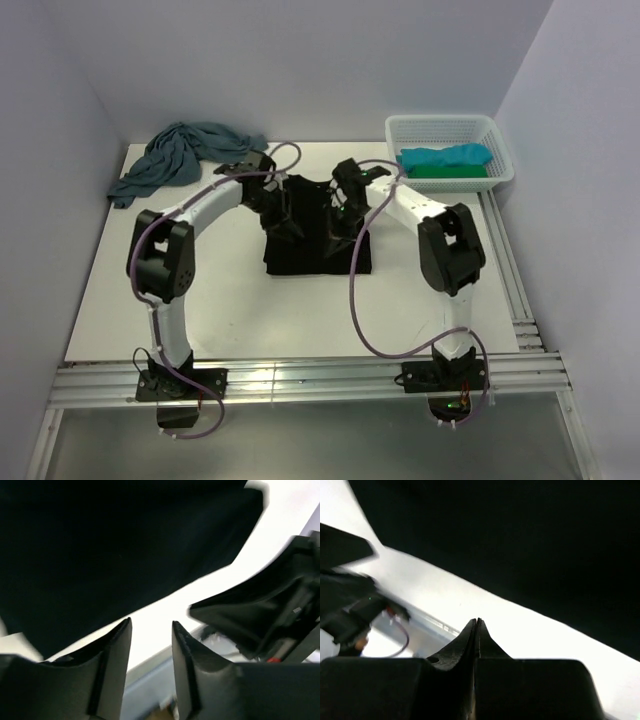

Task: Roll the t-shirts
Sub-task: Roll the tshirt

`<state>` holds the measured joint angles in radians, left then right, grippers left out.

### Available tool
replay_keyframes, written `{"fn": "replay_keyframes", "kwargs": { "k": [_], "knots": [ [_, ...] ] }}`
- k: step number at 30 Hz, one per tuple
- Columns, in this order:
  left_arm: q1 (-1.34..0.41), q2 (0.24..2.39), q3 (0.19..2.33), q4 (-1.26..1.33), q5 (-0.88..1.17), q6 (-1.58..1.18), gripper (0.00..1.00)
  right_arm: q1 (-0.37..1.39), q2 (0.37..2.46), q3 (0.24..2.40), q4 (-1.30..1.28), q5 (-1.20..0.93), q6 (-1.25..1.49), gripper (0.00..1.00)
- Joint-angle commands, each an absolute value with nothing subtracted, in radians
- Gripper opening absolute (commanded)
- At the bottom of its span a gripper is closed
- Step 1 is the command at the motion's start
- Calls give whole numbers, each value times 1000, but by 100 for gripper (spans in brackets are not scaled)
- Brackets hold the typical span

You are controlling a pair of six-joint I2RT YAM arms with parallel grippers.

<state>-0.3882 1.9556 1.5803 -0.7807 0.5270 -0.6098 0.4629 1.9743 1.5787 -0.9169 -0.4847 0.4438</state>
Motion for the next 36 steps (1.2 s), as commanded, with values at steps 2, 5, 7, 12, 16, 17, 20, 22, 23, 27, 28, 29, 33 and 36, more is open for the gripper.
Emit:
{"fn": "replay_keyframes", "kwargs": {
  "k": [2,5,7,12,16,17,20,22,23,27,28,29,33,36],
  "knots": [
    [-420,2025,1589,-821,673,-633,38,480,2054,1640,-1005,-626,443,0],
    [-443,2080,1582,-805,738,-630,33,492,2130,1674,-1034,-670,428,0],
    [-451,2114,1553,-782,776,-632,31,492,2158,1669,-1025,-693,425,0],
    [-453,2204,1516,-767,804,-589,27,480,2236,1652,-1012,-747,400,0],
    [-449,2255,1502,-784,744,-542,27,465,2282,1648,-1038,-739,364,0],
    [-443,2267,1503,-791,727,-532,26,459,2301,1652,-1049,-732,359,0],
    [-425,2296,1473,-770,689,-532,25,428,2312,1635,-1087,-724,334,0],
    [-417,2303,1450,-756,675,-537,25,391,2295,1599,-1094,-700,330,0],
    [-411,2304,1444,-756,652,-532,25,376,2274,1585,-1095,-672,330,0],
    [-407,2313,1425,-747,634,-531,24,292,2223,1523,-1112,-593,314,0],
    [-405,2312,1419,-744,634,-534,24,278,2208,1504,-1111,-577,305,0],
    [-406,2310,1416,-730,635,-541,24,256,2177,1499,-1112,-556,302,0],
    [-407,2293,1410,-721,620,-554,24,209,2096,1470,-1107,-421,311,0],
    [-407,2287,1414,-716,624,-558,24,196,2054,1485,-1123,-355,305,0]
  ]
}}
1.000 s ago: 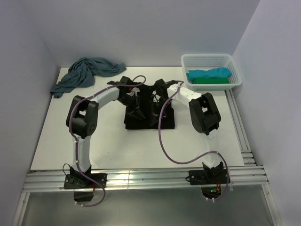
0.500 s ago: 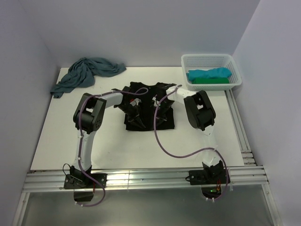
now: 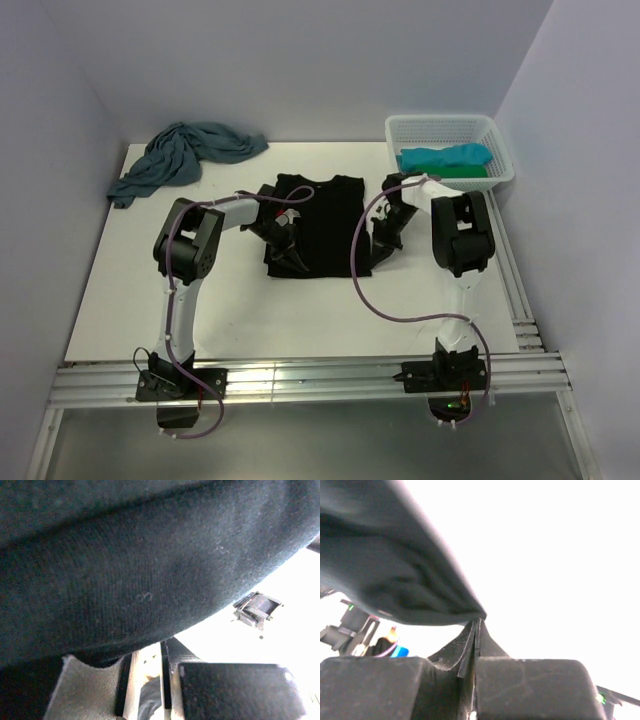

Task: Roll the t-shirts
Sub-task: Roll the tshirt

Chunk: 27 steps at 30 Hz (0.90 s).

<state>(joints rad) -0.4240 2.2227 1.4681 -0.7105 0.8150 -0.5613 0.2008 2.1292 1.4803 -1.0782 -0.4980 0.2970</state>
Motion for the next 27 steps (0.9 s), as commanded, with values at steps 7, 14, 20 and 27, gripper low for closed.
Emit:
{"fn": "replay_keyframes", "kwargs": {
  "k": [7,14,20,27],
  "knots": [
    [-408,2203,1462,-703,683,-592,27,201,1941,1549,-1080,-472,302,0],
    [-411,2157,1664,-822,637,-592,29,288,1882,1594,-1008,-574,340,1],
    [-431,2137,1661,-824,617,-606,29,388,1977,1563,-925,-534,391,0],
    [-482,2140,1661,-821,629,-614,29,417,2074,1534,-911,-473,405,0]
  ]
}}
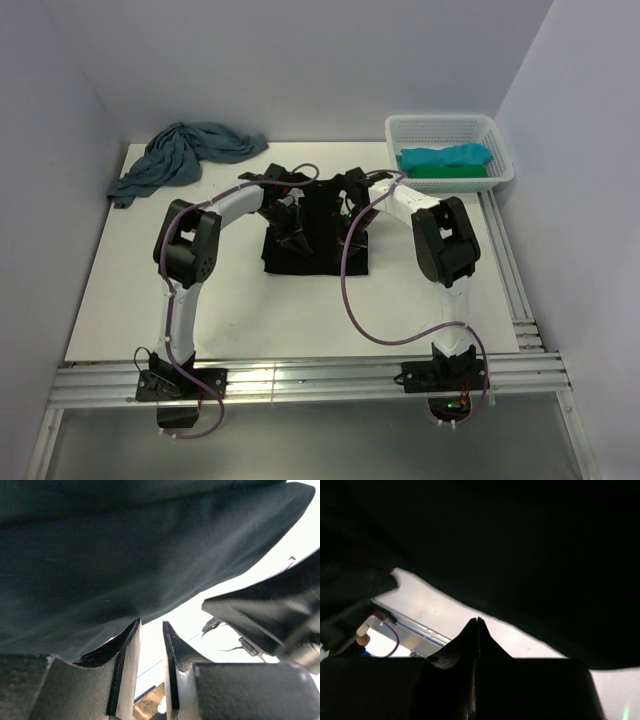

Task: Roll the t-shirts
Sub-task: Roll the tshirt

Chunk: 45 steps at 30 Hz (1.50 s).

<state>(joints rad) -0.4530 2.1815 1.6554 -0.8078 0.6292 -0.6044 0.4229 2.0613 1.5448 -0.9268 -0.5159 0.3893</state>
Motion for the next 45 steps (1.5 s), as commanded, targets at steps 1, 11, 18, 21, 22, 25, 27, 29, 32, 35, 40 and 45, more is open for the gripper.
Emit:
{"fn": "replay_keyframes", "kwargs": {
  "k": [1,11,18,21,22,25,27,29,32,35,40,45],
  "knots": [
    [-494,2144,1669,-827,629,-608,29,417,2088,1532,-914,-456,402,0],
    [-528,2152,1574,-854,534,-517,29,419,2137,1474,-933,-345,388,0],
    [-428,2099,1398,-782,526,-480,28,419,2140,1447,-904,-348,390,0],
    [-387,2072,1384,-784,509,-457,28,419,2141,1439,-900,-336,388,0],
    [-374,2060,1378,-785,514,-453,28,419,2141,1437,-900,-331,387,0],
    [-335,2045,1376,-814,476,-416,28,419,2138,1427,-896,-321,382,0],
    [-302,2040,1370,-833,421,-390,28,417,2135,1427,-894,-318,380,0],
    [-267,2026,1339,-828,426,-393,28,417,2131,1425,-891,-321,379,0],
    [-190,2003,1309,-841,410,-403,28,417,2134,1431,-894,-314,379,0],
    [-166,1964,1278,-856,361,-402,29,419,2140,1445,-903,-308,379,0],
    [-163,1890,1224,-848,334,-408,29,417,2134,1462,-897,-322,385,0],
    [-152,1812,1206,-760,451,-437,37,417,2056,1471,-852,-392,391,14]
  ]
}}
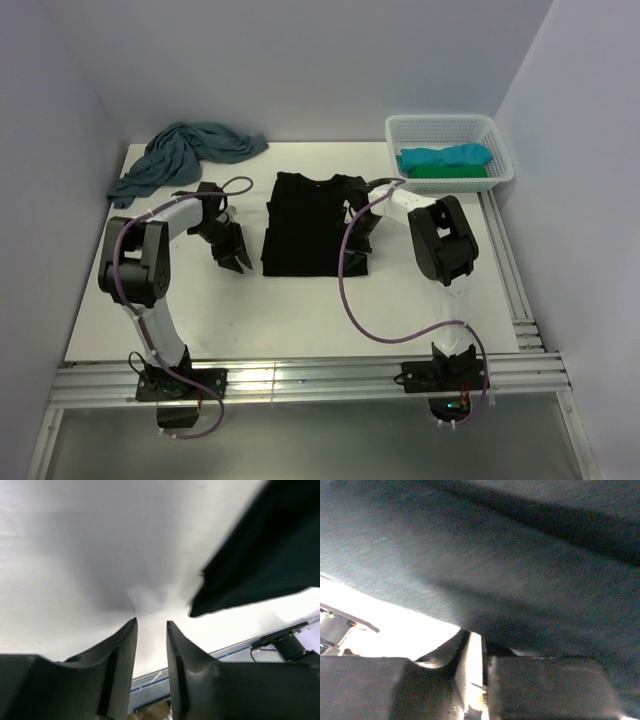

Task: Roll the t-shirts
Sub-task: Roll the tshirt

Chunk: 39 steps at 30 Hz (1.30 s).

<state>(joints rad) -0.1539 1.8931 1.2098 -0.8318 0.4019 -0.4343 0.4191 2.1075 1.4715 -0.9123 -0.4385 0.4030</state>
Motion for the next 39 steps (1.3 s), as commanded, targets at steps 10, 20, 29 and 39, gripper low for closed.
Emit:
{"fn": "replay_keyframes", "kwargs": {
  "k": [10,20,29,39],
  "knots": [
    [-152,1652,1017,-442,626,-564,73,410,1816,1401,-735,-494,466,57],
    [-155,1617,923,-244,511,-632,75,249,1527,1097,-600,-454,465,70],
    [-199,1727,959,-187,499,-618,73,196,1600,1009,-482,-462,442,67],
    [-259,1822,997,-180,497,-609,61,207,1709,979,-373,-463,451,63]
  ]
}}
